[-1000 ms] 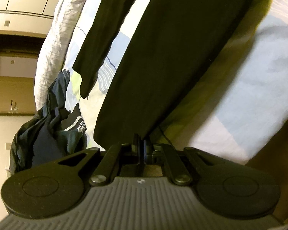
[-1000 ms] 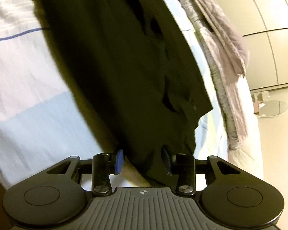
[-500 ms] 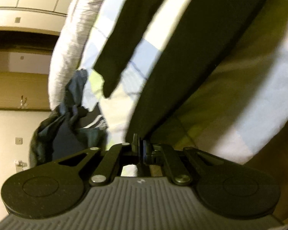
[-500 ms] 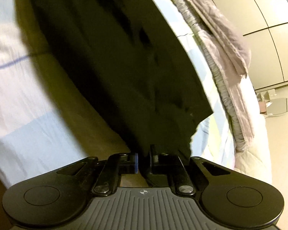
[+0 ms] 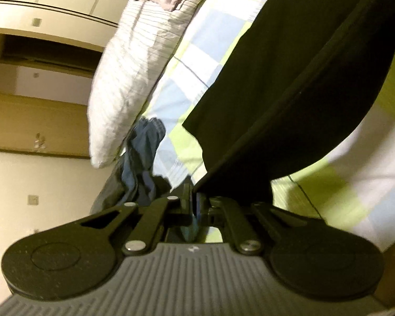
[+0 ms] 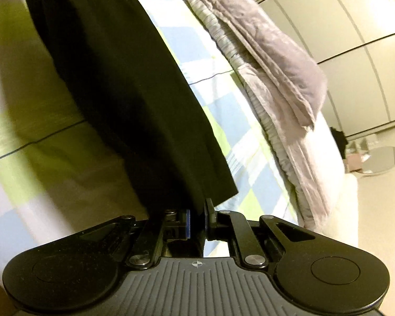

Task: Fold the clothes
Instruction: 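Lift the trousers with both grippers and fold the legs over toward the waistband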

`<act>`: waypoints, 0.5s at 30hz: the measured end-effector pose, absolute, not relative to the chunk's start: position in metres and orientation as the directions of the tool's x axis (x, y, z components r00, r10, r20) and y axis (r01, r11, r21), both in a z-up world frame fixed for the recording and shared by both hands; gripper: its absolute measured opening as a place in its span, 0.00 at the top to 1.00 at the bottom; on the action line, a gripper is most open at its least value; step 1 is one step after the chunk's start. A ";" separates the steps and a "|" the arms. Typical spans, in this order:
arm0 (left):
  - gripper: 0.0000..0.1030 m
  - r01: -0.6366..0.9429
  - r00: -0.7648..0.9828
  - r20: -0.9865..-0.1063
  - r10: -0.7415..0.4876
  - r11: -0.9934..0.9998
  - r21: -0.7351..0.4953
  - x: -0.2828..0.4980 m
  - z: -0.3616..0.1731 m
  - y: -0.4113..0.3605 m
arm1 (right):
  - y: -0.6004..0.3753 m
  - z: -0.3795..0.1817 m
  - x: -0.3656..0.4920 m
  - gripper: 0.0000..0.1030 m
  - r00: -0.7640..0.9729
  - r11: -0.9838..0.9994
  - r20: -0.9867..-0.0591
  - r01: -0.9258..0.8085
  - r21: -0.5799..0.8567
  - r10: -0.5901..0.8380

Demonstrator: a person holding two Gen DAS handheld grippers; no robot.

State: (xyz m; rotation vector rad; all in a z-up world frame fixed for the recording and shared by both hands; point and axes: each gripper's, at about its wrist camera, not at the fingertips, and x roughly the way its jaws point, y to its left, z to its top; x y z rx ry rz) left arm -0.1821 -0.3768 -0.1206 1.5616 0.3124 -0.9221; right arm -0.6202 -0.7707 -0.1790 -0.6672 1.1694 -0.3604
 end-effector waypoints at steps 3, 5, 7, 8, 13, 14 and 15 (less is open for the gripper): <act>0.97 0.695 0.602 -0.746 -0.283 -0.275 0.665 -0.152 -0.131 -0.421 | -0.798 -0.176 -0.582 0.93 0.334 0.757 -0.743 -0.114 -0.643 -0.580; 0.97 0.718 0.570 -0.777 -0.266 -0.299 0.629 -0.132 -0.141 -0.450 | -0.815 -0.177 -0.560 0.93 0.306 0.768 -0.759 -0.118 -0.630 -0.575; 0.97 0.729 0.545 -0.801 -0.248 -0.331 0.599 -0.115 -0.155 -0.478 | -0.832 -0.182 -0.538 0.93 0.278 0.776 -0.773 -0.127 -0.618 -0.571; 0.97 0.729 0.536 -0.810 -0.240 -0.351 0.587 -0.108 -0.163 -0.491 | -0.840 -0.187 -0.528 0.93 0.263 0.779 -0.779 -0.132 -0.613 -0.569; 0.97 0.735 0.503 -0.842 -0.194 -0.417 0.535 -0.075 -0.201 -0.555 | -0.884 -0.208 -0.480 0.93 0.207 0.803 -0.813 -0.151 -0.577 -0.545; 0.97 0.738 0.499 -0.847 -0.183 -0.422 0.526 -0.070 -0.209 -0.568 | -0.893 -0.212 -0.473 0.93 0.198 0.810 -0.821 -0.155 -0.565 -0.535; 0.97 0.741 0.497 -0.850 -0.174 -0.425 0.520 -0.066 -0.216 -0.579 | -0.902 -0.216 -0.466 0.93 0.190 0.817 -0.829 -0.158 -0.554 -0.525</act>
